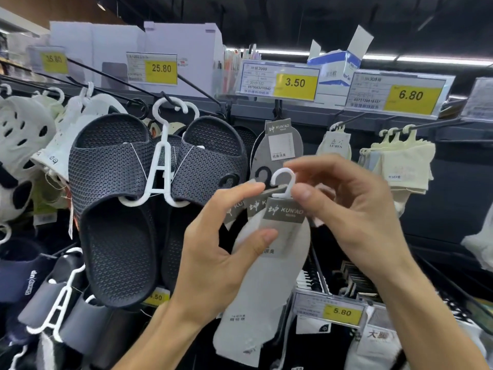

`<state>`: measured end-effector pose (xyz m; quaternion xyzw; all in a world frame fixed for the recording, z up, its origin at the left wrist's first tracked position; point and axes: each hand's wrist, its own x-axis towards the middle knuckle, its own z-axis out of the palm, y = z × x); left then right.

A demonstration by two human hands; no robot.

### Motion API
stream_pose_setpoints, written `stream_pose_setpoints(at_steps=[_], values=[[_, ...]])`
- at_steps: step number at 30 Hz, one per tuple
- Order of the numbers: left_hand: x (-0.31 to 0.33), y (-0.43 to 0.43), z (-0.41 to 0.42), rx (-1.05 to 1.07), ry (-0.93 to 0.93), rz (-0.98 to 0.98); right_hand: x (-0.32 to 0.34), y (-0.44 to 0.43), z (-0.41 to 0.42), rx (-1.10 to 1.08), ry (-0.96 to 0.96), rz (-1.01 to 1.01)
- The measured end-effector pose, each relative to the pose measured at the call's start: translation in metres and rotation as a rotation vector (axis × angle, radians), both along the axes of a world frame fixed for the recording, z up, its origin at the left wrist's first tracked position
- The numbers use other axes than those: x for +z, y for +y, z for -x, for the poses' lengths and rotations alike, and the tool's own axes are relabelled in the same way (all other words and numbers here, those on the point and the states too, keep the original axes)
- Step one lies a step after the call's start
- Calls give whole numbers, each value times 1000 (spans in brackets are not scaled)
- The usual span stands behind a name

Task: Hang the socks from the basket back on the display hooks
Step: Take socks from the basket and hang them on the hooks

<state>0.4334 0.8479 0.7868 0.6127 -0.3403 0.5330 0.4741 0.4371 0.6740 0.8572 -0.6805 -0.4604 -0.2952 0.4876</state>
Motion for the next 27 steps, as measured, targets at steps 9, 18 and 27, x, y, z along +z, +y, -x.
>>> stream_pose_setpoints(at_steps=[9,18,27], values=[[4,2,4,2,-84,-43,41,-7,21,0,-46,215],[2,0,5,-9,-78,-8,55,-13,30,-31,-74,386],[11,5,7,-68,-45,24,40,-2,30,-45,-16,188]])
